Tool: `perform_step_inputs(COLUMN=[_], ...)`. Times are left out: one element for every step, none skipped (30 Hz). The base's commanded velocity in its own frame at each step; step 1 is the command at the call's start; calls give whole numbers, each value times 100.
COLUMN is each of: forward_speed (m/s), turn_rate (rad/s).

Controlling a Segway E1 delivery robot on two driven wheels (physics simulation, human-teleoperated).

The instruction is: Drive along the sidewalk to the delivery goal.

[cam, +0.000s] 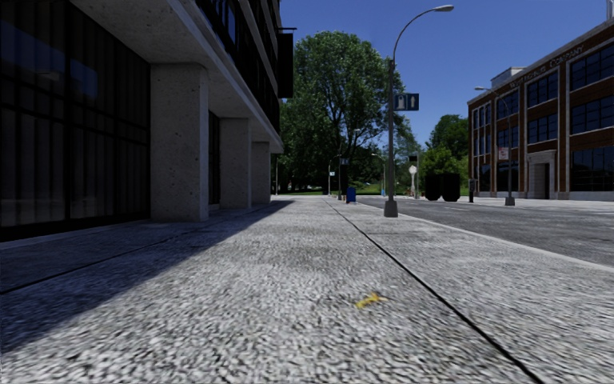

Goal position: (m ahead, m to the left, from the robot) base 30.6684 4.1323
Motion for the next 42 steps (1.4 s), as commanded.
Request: perform_step_inputs(forward_speed=[200,200,200,200,200,200,200,200,200,200,200,200,200,200,200,200,200,200,200,200,200,200,200,200,200,200,200,200,200,200,200,200,200,200,200,200,200,200,200,200,200,200], turn_rate=[0,4,4,13,15,15,15,15,15,15,15,12,1,0,0,0,0,0,0,0,0,0,0,0,0,0,0,6,19,25,27,12,0,0,0,0,0,0,0,0,0,0])
